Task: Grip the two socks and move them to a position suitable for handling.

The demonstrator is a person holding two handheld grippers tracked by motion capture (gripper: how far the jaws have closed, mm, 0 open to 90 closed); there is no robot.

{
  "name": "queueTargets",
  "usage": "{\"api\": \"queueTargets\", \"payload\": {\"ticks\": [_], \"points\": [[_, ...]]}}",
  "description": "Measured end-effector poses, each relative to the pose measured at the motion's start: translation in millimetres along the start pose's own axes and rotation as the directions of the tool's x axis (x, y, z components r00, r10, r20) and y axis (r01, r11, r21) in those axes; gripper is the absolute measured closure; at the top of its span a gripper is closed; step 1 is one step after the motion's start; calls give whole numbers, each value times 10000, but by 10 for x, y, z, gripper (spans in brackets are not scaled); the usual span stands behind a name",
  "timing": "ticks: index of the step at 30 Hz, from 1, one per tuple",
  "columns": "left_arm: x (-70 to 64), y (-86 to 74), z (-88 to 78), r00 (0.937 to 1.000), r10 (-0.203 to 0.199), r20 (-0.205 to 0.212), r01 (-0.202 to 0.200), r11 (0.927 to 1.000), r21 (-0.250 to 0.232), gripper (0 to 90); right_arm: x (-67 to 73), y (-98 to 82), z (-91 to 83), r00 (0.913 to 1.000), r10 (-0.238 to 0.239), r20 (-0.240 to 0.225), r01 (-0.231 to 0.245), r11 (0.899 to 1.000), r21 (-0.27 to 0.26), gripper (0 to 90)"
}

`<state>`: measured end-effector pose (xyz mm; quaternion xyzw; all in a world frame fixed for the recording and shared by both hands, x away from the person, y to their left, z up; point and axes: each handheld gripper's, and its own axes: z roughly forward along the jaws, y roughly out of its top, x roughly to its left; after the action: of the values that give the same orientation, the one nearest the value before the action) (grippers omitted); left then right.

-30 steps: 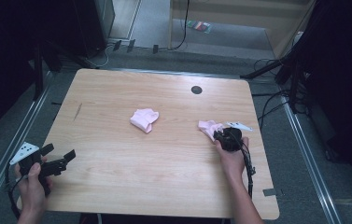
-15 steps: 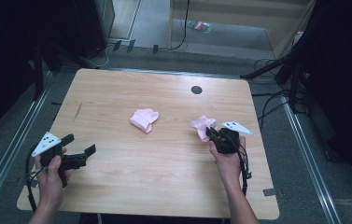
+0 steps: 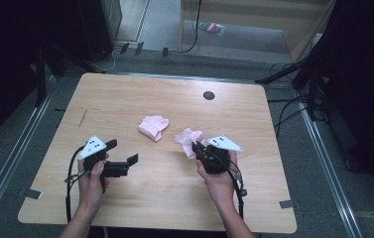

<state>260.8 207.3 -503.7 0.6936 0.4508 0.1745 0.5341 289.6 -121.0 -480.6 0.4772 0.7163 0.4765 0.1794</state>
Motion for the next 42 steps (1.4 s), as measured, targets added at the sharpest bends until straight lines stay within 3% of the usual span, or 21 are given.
{"api": "queueTargets", "payload": {"ticks": [5, 14, 15, 18, 20, 22, 27, 31, 33, 39, 42], "points": [[-93, 0, 121, 9993, -74, 358, 70, 9999, 104, 0, 220, -111, 130, 9983, 181, -549, -168, 9995, 256, 847], [-109, -163, 194, 9990, -35, 445, 8, 9983, 591, 0, 395, -402, 312, 9962, 459, -746, -389, 9950, 925, 843], [-111, -188, 205, 9991, 19, 419, -48, 9976, 693, 0, 403, -438, 337, 9961, 532, -703, -459, 9938, 1014, 821], [-104, -260, 224, 9989, 81, 466, -123, 9958, 904, 0, 381, -522, 385, 9962, 801, -340, -747, 9875, 1387, 561], [-92, -312, 235, 9992, 85, 389, -126, 9944, 1052, 0, 330, -539, 356, 9959, 905, 27, -901, 9870, 1334, 496], [-85, -336, 237, 9993, 105, 367, -144, 9939, 1092, 0, 290, -504, 316, 9956, 912, 199, -928, 9901, 1056, 511], [-71, -340, 214, 9995, 58, 317, -89, 9950, 999, 0, 288, -340, 385, 9952, 641, -744, -560, 9928, 1059, 598], [-56, -365, 201, 9995, 62, 302, -93, 9943, 1062, 0, 393, -242, 594, 9927, 239, -1182, -42, 9863, 1648, 602], [-44, -370, 191, 9995, 3, 311, -37, 9943, 1070, 0, 443, -210, 708, 9940, -99, -1090, 310, 9806, 1935, 588], [-9, -376, 171, 9995, -115, 289, 85, 9947, 1022, 0, 529, -226, 947, 9945, -492, -929, 724, 9613, 2658, 523], [-4, -373, 166, 9994, -166, 301, 135, 9949, 1002, 0, 557, -282, 983, 9948, -854, -559, 974, 9579, 2702, 585]]}}
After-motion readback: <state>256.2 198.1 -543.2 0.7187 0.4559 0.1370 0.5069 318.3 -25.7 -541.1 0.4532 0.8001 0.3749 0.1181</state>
